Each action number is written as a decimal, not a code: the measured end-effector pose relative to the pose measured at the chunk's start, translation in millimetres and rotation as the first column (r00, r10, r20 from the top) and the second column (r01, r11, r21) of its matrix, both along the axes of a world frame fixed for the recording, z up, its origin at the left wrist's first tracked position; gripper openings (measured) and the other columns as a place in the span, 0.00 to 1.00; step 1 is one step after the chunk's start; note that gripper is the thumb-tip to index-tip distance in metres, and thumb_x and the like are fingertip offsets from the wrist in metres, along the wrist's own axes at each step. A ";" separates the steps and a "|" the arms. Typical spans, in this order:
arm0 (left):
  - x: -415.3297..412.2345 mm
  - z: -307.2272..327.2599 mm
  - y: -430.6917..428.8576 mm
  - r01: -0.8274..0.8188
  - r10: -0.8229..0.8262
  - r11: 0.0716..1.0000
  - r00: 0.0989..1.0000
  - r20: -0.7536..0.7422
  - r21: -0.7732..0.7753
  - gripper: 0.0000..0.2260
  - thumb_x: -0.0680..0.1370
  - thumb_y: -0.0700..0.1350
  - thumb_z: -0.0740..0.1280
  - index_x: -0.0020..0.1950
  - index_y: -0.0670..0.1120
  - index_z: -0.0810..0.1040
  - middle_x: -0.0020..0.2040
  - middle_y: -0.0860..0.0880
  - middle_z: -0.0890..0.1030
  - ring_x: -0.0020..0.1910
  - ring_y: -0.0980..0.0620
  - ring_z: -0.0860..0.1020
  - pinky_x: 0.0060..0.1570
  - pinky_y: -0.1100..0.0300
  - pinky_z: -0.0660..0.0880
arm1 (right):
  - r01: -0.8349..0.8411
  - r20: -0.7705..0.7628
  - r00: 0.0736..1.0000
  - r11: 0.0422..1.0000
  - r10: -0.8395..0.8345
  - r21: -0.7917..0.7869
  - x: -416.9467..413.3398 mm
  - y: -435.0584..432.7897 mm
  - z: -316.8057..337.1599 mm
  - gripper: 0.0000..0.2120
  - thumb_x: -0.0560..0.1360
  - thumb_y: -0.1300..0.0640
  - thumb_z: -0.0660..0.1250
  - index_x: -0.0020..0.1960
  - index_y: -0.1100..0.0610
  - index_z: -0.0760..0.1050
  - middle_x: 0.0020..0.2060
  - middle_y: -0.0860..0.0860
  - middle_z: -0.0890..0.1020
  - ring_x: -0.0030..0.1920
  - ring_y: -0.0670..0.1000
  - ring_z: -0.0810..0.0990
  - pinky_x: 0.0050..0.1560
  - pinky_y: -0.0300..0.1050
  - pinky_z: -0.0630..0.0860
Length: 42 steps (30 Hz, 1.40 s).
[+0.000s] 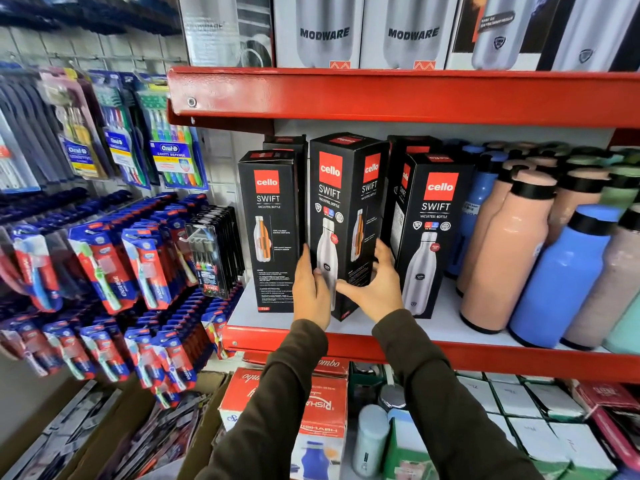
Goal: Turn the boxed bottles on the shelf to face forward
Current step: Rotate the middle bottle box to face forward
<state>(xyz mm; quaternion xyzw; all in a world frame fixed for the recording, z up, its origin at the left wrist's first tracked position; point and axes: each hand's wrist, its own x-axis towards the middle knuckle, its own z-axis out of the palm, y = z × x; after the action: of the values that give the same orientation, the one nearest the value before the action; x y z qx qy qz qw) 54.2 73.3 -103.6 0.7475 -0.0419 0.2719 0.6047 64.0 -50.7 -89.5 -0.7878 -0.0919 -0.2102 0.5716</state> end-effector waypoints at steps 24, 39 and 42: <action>7.6 -10.4 -2.9 -0.086 0.086 0.996 0.996 0.008 0.039 0.17 0.79 0.35 0.62 0.69 0.42 0.70 0.64 0.44 0.78 0.62 0.47 0.78 0.65 0.51 0.74 | -0.081 -0.110 0.992 0.962 0.054 -0.262 8.1 -4.9 -11.5 0.38 0.78 0.68 0.59 0.78 0.48 0.42 0.74 0.54 0.67 0.71 0.52 0.69 0.68 0.37 0.60; 10.6 -15.8 -3.1 -0.090 0.090 0.994 0.996 -0.006 0.062 0.17 0.79 0.36 0.62 0.68 0.44 0.69 0.64 0.45 0.78 0.59 0.52 0.77 0.64 0.55 0.74 | 0.031 -0.040 0.998 0.980 -0.039 -0.198 9.7 1.6 -21.7 0.35 0.78 0.69 0.58 0.78 0.50 0.49 0.72 0.54 0.69 0.69 0.52 0.70 0.62 0.29 0.59; 10.3 -16.1 -4.1 -0.092 0.092 0.994 0.996 0.001 0.066 0.17 0.79 0.36 0.62 0.67 0.44 0.69 0.62 0.49 0.77 0.57 0.54 0.76 0.63 0.55 0.74 | 0.031 -0.032 0.999 0.981 -0.037 -0.189 8.0 1.3 -21.4 0.34 0.78 0.70 0.58 0.78 0.51 0.50 0.73 0.55 0.68 0.71 0.52 0.68 0.65 0.32 0.59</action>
<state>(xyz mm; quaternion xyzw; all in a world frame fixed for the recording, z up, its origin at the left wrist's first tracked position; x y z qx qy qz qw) 64.5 69.2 -119.7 0.7683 -0.0157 0.2972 0.5667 72.0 -49.5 -110.8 -0.8435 -0.0879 -0.1963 0.4923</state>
